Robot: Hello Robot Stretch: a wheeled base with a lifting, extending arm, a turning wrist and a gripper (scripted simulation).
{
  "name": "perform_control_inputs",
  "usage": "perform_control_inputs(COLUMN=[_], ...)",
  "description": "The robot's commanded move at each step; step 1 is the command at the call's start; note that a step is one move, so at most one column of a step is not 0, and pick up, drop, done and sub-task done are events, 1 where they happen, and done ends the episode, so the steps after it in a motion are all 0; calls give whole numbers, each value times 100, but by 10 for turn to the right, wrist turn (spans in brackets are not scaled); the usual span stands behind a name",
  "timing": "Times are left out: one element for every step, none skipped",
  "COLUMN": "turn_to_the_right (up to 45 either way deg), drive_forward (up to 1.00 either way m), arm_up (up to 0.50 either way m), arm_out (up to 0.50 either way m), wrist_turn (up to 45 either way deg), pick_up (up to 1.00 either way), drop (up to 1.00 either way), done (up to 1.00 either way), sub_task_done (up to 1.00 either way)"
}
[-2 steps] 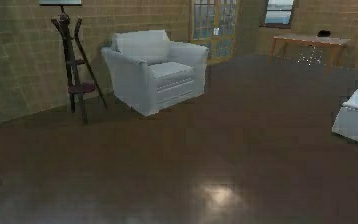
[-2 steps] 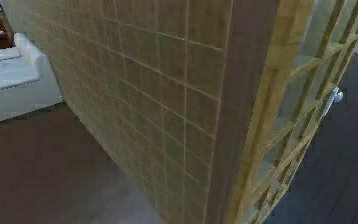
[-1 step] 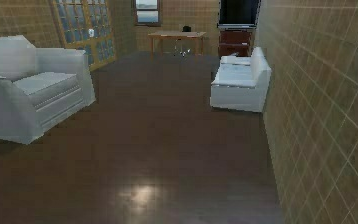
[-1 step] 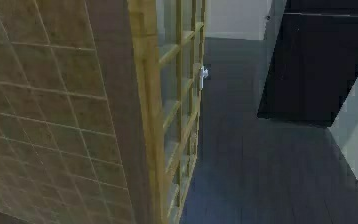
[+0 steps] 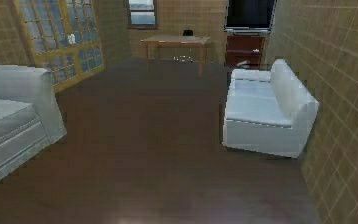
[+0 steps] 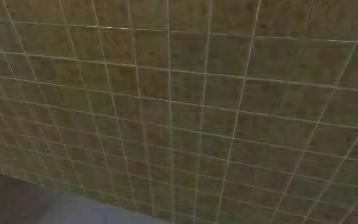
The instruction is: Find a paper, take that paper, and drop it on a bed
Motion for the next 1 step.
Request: perform_control_inputs(turn_to_the_right=[0], drive_forward=[100], arm_up=[0], arm_out=[0], wrist_turn=[0], pick_up=[0], drop=[0], done=[0], sub_task_done=[0])
